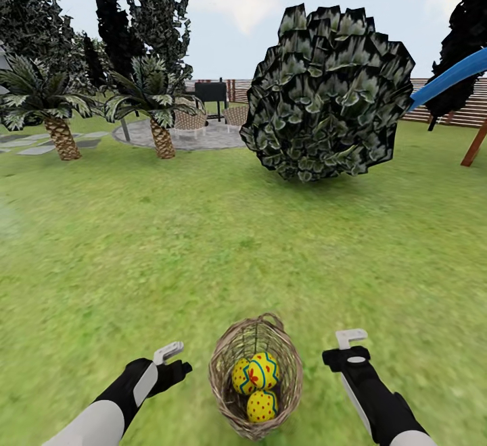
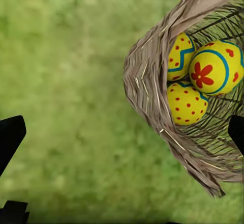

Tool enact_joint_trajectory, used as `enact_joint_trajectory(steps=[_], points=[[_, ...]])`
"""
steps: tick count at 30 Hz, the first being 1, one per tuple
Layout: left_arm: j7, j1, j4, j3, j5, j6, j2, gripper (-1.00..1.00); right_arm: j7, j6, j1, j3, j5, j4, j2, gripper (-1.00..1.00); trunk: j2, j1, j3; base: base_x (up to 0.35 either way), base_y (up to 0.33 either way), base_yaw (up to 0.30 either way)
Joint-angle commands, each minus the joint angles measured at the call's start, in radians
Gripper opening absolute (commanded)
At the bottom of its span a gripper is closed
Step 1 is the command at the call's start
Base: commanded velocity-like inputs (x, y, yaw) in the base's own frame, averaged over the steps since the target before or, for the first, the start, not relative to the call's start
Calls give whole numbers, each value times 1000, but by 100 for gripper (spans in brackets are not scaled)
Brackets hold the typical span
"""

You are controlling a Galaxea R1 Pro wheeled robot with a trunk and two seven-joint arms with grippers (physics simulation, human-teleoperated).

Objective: Take the three Easter eggs out of the wicker basket on the lawn in the garden, then place them on the lawn next to a single tree (choose any tree) so that all three eggs are next to the same tree and none are left in the basket.

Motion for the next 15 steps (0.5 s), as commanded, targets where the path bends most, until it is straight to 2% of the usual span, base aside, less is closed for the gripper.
enact_joint_trajectory(steps=[1, 7, 15], points=[[-1, 0, -2, 5, 4, 6, -1, 100, 0, 8, 0, 2, 10, 2, 2, 100, -1, 0, -1, 3, -6, 0], [-1, 0, -2, 4, 5, 6, -3, 100, -2, 9, 0, 1, 10, 1, 5, 100, -1, 0, -1, 1, -17, 30], [0, 0, -1, 5, 5, 6, -2, 100, -3, 9, 0, -2, 9, 3, 5, 100, -1, 0, -1, 0, -263, 269]])
